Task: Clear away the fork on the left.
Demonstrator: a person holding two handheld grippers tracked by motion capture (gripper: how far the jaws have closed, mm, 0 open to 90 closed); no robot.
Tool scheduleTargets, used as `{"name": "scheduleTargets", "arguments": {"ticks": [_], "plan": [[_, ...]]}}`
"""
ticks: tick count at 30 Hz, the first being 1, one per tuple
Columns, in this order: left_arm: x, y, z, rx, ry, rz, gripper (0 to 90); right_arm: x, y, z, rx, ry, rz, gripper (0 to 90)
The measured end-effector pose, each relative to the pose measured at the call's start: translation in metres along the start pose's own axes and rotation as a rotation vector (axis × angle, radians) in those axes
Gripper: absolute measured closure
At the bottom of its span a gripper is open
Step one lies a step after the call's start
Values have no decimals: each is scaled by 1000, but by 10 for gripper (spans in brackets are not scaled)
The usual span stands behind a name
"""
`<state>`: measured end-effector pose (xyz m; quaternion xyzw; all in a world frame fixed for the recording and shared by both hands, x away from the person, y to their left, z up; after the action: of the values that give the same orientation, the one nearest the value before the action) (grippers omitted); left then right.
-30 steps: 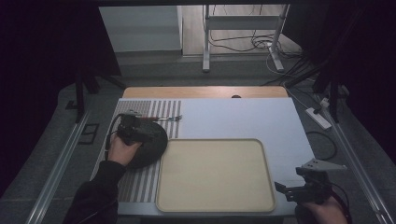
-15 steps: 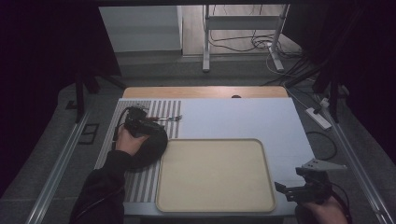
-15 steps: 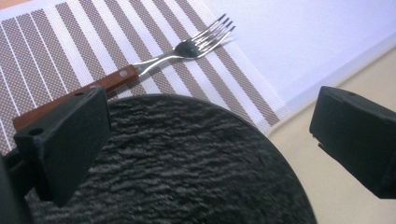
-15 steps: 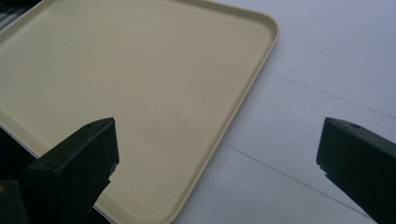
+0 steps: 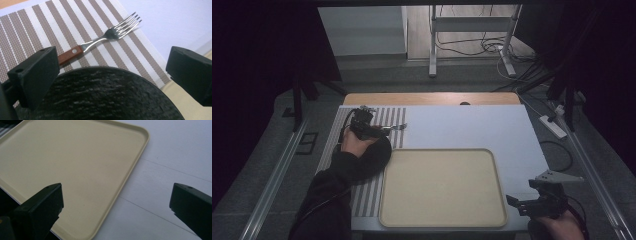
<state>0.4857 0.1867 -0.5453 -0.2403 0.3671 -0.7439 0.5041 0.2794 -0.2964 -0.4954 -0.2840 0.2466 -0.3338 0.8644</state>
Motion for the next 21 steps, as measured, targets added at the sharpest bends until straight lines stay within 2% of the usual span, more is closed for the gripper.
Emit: {"name": "scheduleTargets", "arguments": {"ticks": [9, 12, 15, 17, 21], "plan": [[-5, 20, 8, -38, 17, 8, 4, 0, 0, 0, 2, 1, 0, 0], [-7, 26, 9, -39, 31, 16, 51, 0, 0, 0, 2, 1, 1, 0], [-6, 30, 9, -34, 53, -4, 206, 1, -1, 0, 2, 1, 0, 0], [-5, 31, 8, -36, 73, -23, 384, 1, -1, 0, 3, 1, 1, 0], [-1, 35, 9, -56, 98, -46, 656, 1, -1, 0, 3, 1, 2, 0]]}}
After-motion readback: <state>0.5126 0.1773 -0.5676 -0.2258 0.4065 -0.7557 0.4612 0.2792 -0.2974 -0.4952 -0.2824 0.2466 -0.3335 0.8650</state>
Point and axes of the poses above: each handheld gripper's, and its own axes: y roughly forward along the jaws, z roughly out of its top, x roughly to its right, the point moved 7 cm from there along y, roughly forward along the jaws, and after that the axes turned 11 degrees about z, right-handed, at the moved point
